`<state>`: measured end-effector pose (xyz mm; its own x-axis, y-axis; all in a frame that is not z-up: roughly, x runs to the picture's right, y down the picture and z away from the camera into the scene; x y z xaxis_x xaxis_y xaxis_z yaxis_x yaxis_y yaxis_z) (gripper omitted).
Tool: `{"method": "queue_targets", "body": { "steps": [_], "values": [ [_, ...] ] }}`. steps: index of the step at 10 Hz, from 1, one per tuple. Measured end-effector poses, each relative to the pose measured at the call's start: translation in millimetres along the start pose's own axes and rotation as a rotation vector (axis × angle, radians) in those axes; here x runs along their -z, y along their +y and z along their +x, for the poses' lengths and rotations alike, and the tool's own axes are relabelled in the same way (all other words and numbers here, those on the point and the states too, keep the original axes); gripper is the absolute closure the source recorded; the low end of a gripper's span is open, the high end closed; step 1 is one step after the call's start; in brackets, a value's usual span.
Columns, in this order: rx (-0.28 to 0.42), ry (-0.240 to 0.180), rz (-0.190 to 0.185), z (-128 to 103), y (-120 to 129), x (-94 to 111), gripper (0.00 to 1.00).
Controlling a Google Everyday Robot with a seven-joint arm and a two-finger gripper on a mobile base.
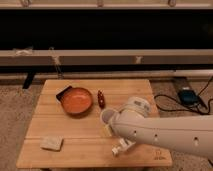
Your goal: Stand the bottle upright
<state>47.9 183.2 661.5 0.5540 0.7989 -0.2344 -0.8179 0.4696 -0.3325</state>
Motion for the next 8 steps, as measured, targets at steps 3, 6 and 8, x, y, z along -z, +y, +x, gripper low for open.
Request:
{"method": "queue_targets", "body": {
  "steps": [3,6,8],
  "values": [
    [0.157,0.143,-0.021,34.0,-22.1,-31.4,0.20],
    [0.356,0.212,-0.015,54.0,-27.1,-59.7,0.20],
    [0.488,0.239,-0.025,71.3,-13.7,-64.9,0.20]
  ]
}}
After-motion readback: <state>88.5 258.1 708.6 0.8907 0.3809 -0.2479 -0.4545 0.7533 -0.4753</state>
